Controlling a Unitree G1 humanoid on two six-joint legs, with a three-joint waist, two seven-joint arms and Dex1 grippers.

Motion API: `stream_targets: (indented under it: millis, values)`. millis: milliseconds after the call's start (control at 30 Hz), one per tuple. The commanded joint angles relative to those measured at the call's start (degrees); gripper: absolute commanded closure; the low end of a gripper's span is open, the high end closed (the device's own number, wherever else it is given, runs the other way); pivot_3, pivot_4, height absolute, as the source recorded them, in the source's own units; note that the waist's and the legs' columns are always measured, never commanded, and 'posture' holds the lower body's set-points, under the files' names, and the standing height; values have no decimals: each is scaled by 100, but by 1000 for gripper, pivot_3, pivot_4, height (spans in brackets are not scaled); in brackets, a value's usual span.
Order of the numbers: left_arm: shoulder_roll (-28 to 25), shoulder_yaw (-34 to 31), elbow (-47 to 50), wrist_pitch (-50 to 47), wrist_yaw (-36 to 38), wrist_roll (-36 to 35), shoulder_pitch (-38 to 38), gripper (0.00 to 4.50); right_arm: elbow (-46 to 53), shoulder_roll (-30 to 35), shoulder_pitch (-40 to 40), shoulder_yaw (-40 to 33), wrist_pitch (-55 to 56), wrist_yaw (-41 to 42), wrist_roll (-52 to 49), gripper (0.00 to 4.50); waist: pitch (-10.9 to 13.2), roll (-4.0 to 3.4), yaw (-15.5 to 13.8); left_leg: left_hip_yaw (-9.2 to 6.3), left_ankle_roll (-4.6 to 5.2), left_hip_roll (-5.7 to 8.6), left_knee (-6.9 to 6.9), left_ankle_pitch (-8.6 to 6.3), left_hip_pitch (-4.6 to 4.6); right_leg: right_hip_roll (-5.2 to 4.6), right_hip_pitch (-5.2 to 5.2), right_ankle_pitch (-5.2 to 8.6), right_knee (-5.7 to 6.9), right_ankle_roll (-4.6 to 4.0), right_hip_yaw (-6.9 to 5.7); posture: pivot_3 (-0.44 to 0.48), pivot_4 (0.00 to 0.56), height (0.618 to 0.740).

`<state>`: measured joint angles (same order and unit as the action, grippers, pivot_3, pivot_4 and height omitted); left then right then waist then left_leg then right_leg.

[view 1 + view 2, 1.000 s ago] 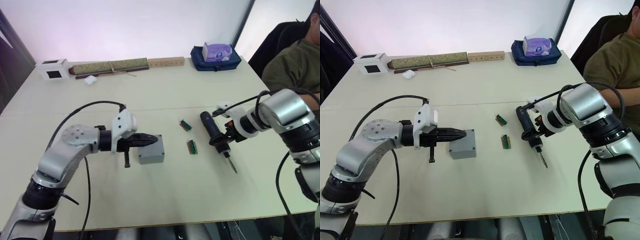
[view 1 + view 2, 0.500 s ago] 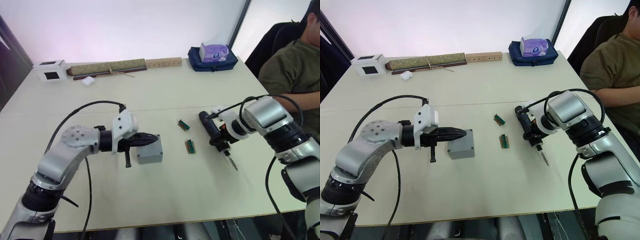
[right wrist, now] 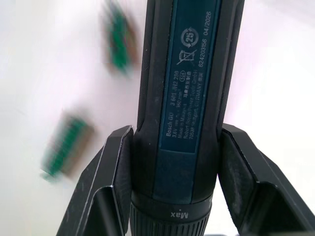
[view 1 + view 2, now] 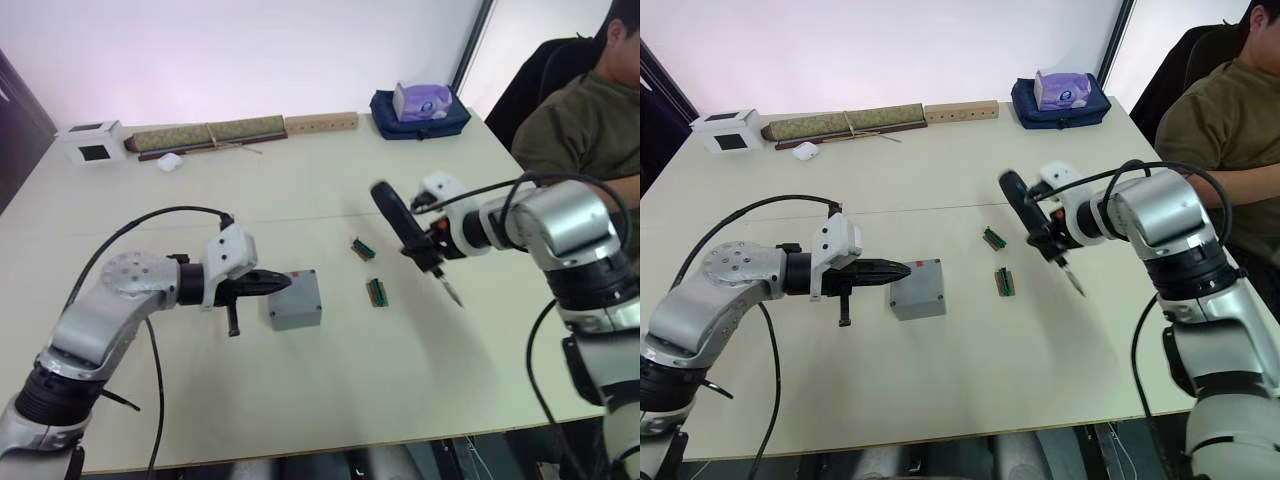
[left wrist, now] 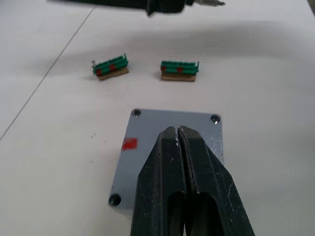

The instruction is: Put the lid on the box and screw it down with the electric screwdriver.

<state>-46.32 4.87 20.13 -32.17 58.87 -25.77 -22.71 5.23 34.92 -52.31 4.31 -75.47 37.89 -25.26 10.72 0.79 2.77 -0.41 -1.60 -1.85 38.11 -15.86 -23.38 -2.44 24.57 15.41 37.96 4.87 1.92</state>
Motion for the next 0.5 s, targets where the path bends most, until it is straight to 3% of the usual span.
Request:
stream_targets:
  millis: [33,100,233,500]
  values:
    - [-135,58,-35,118,168,142,-125,4500,1424,-1375,333,-1190,2465,-527,-418,2648,3,-6,4,-2,0,-2,-3,0,-1,5,5,0,3,0,4,0,150,740]
    - [-128,48,-93,96,211,123,-97,4500,1607,-1728,592,-1231,2371,-600,-643,2648,4,-8,-61,-9,0,-3,-13,0,-4,8,13,2,8,-1,2,0,150,740]
    - [23,70,-322,76,135,187,-115,4500,1968,-2062,1394,-918,3504,-422,-535,2648,-2,4,-213,-3,-3,10,9,1,-7,-25,-13,1,-9,0,-11,0,150,740]
    - [334,143,-687,170,54,308,-24,4500,1594,-2501,2200,-382,5100,-267,-149,2648,1,2,-155,5,-3,11,10,2,-1,-14,-16,-11,-16,19,2,0,150,740]
